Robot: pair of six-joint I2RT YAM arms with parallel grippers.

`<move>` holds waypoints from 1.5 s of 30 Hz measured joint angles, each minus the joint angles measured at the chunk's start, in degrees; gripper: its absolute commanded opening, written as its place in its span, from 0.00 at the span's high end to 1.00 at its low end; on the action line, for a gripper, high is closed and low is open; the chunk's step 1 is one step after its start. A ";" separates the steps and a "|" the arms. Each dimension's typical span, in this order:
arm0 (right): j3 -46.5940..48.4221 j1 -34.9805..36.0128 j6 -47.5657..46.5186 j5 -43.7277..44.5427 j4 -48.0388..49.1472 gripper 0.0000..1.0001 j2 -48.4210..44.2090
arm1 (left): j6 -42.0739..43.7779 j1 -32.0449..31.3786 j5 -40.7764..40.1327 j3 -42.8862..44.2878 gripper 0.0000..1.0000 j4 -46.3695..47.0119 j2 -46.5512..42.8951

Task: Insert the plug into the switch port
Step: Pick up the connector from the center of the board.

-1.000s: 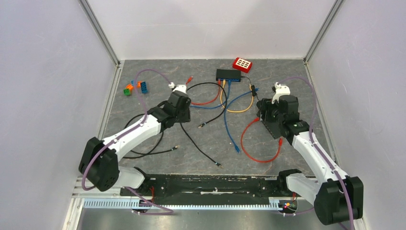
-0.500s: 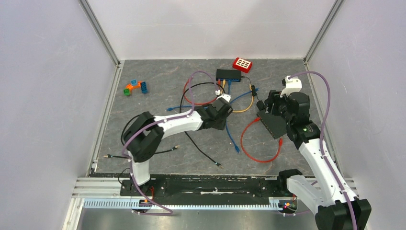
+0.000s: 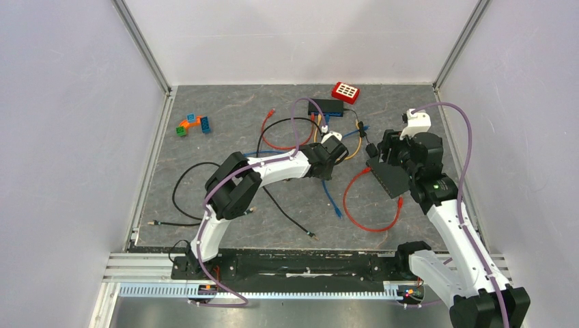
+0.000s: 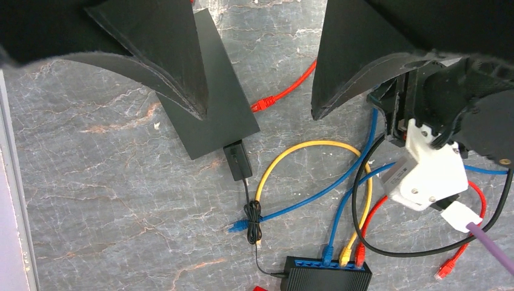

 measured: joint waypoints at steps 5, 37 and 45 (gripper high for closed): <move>0.00 0.00 -0.39 0.07 -0.52 0.36 -1.36 | -0.02 -0.46 -1.40 2.19 0.71 -4.63 1.42; -12.07 0.02 22.16 -3.58 19.82 0.43 14.03 | -0.35 -0.79 1.27 -15.45 0.98 1.79 -9.77; -10.49 1.16 35.08 -2.12 32.70 0.47 31.93 | -1.18 -0.68 3.85 -18.60 0.98 5.29 -11.58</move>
